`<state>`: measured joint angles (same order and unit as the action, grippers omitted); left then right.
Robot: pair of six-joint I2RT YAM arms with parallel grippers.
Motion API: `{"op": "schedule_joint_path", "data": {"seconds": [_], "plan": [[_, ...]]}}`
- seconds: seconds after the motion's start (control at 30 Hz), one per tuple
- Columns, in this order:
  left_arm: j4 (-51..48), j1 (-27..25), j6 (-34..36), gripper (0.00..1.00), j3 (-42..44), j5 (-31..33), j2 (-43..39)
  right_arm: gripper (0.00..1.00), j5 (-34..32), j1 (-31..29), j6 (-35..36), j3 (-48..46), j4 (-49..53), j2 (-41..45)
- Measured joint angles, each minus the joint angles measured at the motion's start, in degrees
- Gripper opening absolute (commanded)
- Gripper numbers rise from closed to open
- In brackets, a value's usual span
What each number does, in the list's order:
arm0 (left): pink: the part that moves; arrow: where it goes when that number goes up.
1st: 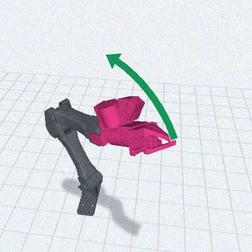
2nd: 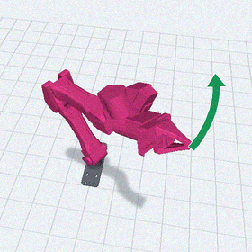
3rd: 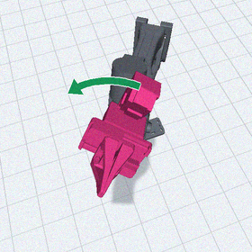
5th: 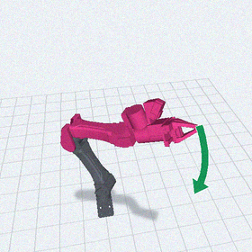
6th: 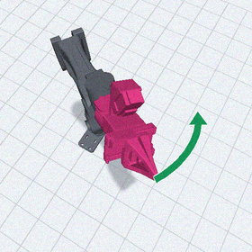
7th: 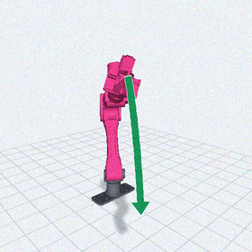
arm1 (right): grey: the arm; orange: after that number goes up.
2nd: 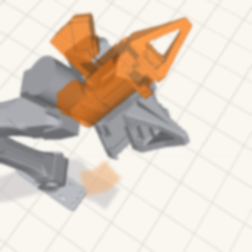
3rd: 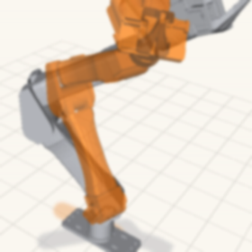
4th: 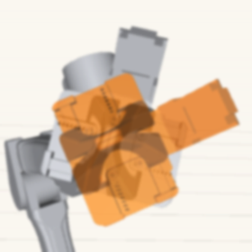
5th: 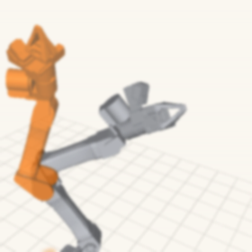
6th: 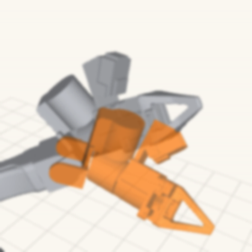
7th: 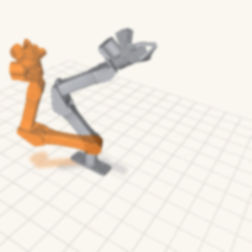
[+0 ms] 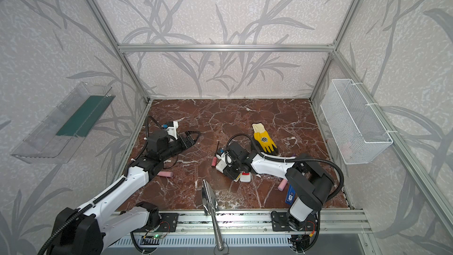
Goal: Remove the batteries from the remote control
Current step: 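Lower the white remote onto the table with the right gripper and release it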
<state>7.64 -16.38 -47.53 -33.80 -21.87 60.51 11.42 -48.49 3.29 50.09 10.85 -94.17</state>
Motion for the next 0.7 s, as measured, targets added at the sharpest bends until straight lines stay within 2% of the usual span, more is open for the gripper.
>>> {"op": "schedule_joint_path", "data": {"seconds": [0.27, 0.7], "plan": [[0.00, 0.11, 0.09, 0.97, 0.00, 0.37, -0.11, 0.51, 0.09, -0.39, 5.57, 5.51, 3.30, -5.31], [0.09, 0.35, 0.37, 0.97, 0.59, 0.81, -1.20, 0.55, 2.49, -0.55, 12.50, 5.68, 5.62, -5.90]]}}
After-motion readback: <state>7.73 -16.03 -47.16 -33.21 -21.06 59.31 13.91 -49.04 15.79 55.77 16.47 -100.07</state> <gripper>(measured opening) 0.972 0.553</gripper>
